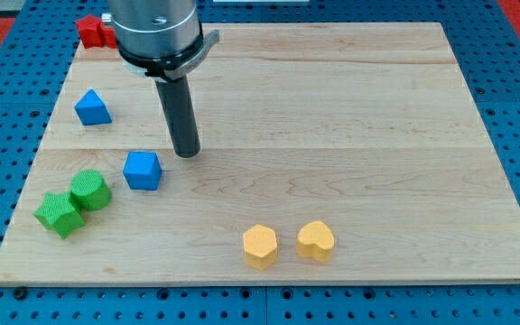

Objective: Slide the blue cube horizontally to the right side of the green circle

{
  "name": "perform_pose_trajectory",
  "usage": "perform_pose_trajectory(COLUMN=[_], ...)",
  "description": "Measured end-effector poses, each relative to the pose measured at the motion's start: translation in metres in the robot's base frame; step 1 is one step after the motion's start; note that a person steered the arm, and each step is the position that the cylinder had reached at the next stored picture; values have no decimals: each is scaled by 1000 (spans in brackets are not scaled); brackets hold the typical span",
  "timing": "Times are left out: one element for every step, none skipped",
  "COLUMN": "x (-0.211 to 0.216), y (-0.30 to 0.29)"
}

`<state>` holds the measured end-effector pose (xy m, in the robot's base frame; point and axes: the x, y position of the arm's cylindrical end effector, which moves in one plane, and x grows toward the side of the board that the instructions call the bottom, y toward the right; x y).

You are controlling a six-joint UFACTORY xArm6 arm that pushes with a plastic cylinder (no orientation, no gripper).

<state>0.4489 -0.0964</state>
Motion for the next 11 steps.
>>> perform_pose_trajectory(x=[0, 0, 19, 34, 34, 22, 3, 0, 9, 35, 49], y=[-43, -90, -108, -61, -23, -21, -19, 7, 38, 40, 38])
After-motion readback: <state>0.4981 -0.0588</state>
